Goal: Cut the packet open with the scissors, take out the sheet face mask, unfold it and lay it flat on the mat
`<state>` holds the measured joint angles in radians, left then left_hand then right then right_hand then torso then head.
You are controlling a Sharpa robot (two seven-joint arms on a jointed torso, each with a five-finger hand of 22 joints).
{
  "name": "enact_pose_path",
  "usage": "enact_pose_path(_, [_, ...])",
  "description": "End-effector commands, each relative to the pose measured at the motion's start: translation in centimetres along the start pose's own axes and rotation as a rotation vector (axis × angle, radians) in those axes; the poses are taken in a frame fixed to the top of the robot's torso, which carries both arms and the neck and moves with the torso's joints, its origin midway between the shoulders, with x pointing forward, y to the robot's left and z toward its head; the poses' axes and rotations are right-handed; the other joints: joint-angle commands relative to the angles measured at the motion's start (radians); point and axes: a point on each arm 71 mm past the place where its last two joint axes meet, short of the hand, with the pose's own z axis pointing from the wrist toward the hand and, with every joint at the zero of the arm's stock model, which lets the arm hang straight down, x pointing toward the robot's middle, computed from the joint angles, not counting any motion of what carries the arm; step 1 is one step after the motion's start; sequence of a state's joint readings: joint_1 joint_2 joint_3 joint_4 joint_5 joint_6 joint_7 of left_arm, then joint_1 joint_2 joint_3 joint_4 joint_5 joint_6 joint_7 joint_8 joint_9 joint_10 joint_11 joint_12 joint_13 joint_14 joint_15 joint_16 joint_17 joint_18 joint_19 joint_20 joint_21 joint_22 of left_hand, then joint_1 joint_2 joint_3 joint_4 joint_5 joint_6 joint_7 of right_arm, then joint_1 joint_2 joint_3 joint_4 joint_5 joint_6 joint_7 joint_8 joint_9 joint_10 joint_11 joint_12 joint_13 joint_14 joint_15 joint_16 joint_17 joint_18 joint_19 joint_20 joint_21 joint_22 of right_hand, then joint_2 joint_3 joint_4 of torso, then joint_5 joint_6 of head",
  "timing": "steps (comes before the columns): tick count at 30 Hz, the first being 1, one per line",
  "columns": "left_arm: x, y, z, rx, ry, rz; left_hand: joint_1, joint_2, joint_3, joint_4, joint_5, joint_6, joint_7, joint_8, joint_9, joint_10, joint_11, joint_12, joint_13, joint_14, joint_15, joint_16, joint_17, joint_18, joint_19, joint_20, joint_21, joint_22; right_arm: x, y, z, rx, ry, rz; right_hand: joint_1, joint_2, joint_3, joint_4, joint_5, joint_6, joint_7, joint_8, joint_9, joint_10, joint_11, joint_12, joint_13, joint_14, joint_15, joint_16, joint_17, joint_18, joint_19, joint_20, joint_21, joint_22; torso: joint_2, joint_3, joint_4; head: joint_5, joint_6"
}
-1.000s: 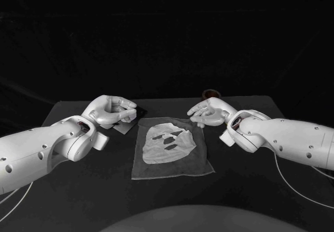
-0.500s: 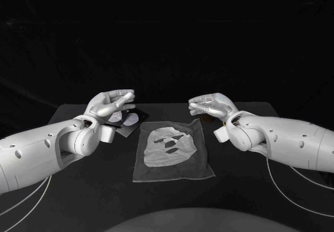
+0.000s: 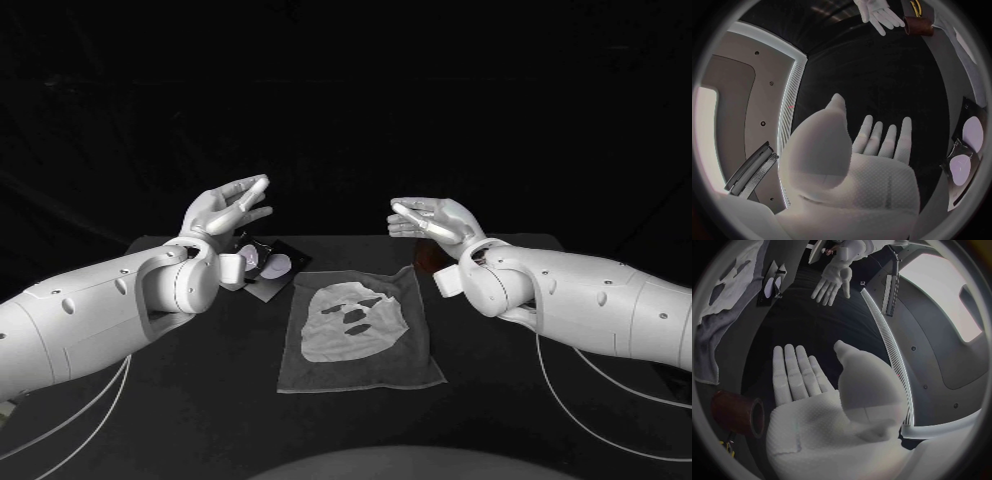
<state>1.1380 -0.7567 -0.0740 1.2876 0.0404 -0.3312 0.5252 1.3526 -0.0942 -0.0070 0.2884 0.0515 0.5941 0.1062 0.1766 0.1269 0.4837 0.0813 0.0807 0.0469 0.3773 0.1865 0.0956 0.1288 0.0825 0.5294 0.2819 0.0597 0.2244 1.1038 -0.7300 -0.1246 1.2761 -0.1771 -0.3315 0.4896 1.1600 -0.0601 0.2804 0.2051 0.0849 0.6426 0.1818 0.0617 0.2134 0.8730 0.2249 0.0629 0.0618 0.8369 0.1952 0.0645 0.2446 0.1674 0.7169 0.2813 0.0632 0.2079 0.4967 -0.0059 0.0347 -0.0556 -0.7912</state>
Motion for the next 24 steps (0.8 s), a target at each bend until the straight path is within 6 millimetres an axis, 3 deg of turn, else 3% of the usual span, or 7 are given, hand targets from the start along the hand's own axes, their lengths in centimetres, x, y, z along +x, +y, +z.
enact_pose_path(1, [0.0,0.0,-0.1,-0.001,0.002,0.001,-0.413,0.094,0.007,-0.288,-0.052,-0.594,-0.106,-0.177,-0.127,-0.484,-0.081,-0.081,-0.047,-0.377,-0.187,-0.096,-0.129,-0.082,-0.529,-0.282,-0.06,-0.224,0.1,0.1,0.0,-0.001,0.0,-0.001,-0.352,0.06,-0.28,-0.205,-0.085,-0.643,-0.182,-0.062,-0.213,-0.873,-0.225,-0.063,-0.062,-0.837,-0.195,-0.064,-0.245,-0.167,-0.717,-0.281,-0.063,-0.208,0.001,-0.0006,-0.0002,0.0,-0.002])
enact_pose_path(4, [0.3,0.0,-0.2,-0.002,-0.007,0.005,-0.535,0.094,0.007,-0.288,-0.052,-0.594,-0.106,-0.177,-0.127,-0.484,-0.081,-0.081,-0.047,-0.377,-0.187,-0.096,-0.129,-0.082,-0.529,-0.282,-0.06,-0.224,0.3,0.3,-0.1,-0.004,-0.016,0.006,-0.456,0.06,-0.28,-0.205,-0.085,-0.643,-0.182,-0.062,-0.213,-0.873,-0.225,-0.063,-0.062,-0.837,-0.195,-0.064,-0.245,-0.167,-0.717,-0.281,-0.063,-0.208,0.004,-0.0002,-0.0022,0.003,0.009])
enact_pose_path(5, [0.4,0.0,-0.3,-0.003,-0.008,0.006,-0.545,0.094,0.007,-0.288,-0.052,-0.594,-0.106,-0.177,-0.127,-0.484,-0.081,-0.081,-0.047,-0.377,-0.187,-0.096,-0.129,-0.082,-0.529,-0.282,-0.06,-0.224,0.3,0.3,-0.1,-0.004,-0.019,0.008,-1.16,0.06,-0.28,-0.205,-0.085,-0.643,-0.182,-0.062,-0.213,-0.873,-0.225,-0.063,-0.062,-0.837,-0.195,-0.064,-0.245,-0.167,-0.717,-0.281,-0.063,-0.208,0.005,-0.0002,-0.0027,0.004,0.012])
enact_pose_path(8, [1.0,0.1,-0.6,-0.005,-0.024,0.012,-0.636,0.094,0.007,-0.288,-0.052,-0.594,-0.106,-0.177,-0.127,-0.484,-0.081,-0.081,-0.047,-0.377,-0.187,-0.096,-0.129,-0.082,-0.529,-0.282,-0.06,-0.224,0.7,0.7,-0.3,-0.008,-0.048,0.021,-1.16,0.06,-0.28,-0.205,-0.085,-0.643,-0.182,-0.062,-0.213,-0.873,-0.225,-0.063,-0.062,-0.837,-0.195,-0.064,-0.245,-0.167,-0.717,-0.281,-0.063,-0.208,0.01,0.0005,-0.0063,0.01,0.033])
enact_pose_path(9, [1.4,0.2,-0.8,-0.006,-0.034,0.017,-1.353,0.094,0.007,-0.288,-0.052,-0.594,-0.106,-0.177,-0.127,-0.484,-0.081,-0.081,-0.047,-0.377,-0.187,-0.096,-0.129,-0.082,-0.529,-0.282,-0.06,-0.224,1.0,0.9,-0.4,-0.01,-0.067,0.03,-1.16,0.06,-0.28,-0.205,-0.085,-0.643,-0.182,-0.062,-0.213,-0.873,-0.225,-0.063,-0.062,-0.837,-0.195,-0.064,-0.245,-0.167,-0.717,-0.281,-0.063,-0.208,0.013,0.001,-0.0088,0.014,0.046])
enact_pose_path(17, [4.3,0.1,-2.9,-0.016,-0.114,0.05,-1.353,0.094,0.007,-0.288,-0.052,-0.594,-0.106,-0.177,-0.127,-0.484,-0.081,-0.081,-0.047,-0.377,-0.187,-0.096,-0.129,-0.082,-0.529,-0.282,-0.06,-0.224,2.8,2.9,-1.6,-0.01,-0.212,0.092,-1.16,0.06,-0.28,-0.205,-0.085,-0.643,-0.182,-0.062,-0.213,-0.873,-0.225,-0.063,-0.062,-0.837,-0.195,-0.064,-0.245,-0.167,-0.717,-0.281,-0.063,-0.208,0.037,0.0044,-0.0266,0.042,0.146])
enact_pose_path(24, [5.8,-0.1,-4.1,-0.019,-0.158,0.068,-1.353,0.094,0.007,-0.288,-0.052,-0.594,-0.106,-0.177,-0.127,-0.484,-0.081,-0.081,-0.047,-0.377,-0.187,-0.096,-0.129,-0.082,-0.529,-0.282,-0.06,-0.224,3.7,4.0,-2.4,0.001,-0.285,0.12,-1.16,0.06,-0.28,-0.205,-0.085,-0.643,-0.182,-0.062,-0.213,-0.873,-0.225,-0.063,-0.062,-0.837,-0.195,-0.064,-0.245,-0.167,-0.717,-0.281,-0.063,-0.208,0.047,0.0059,-0.0343,0.055,0.189])
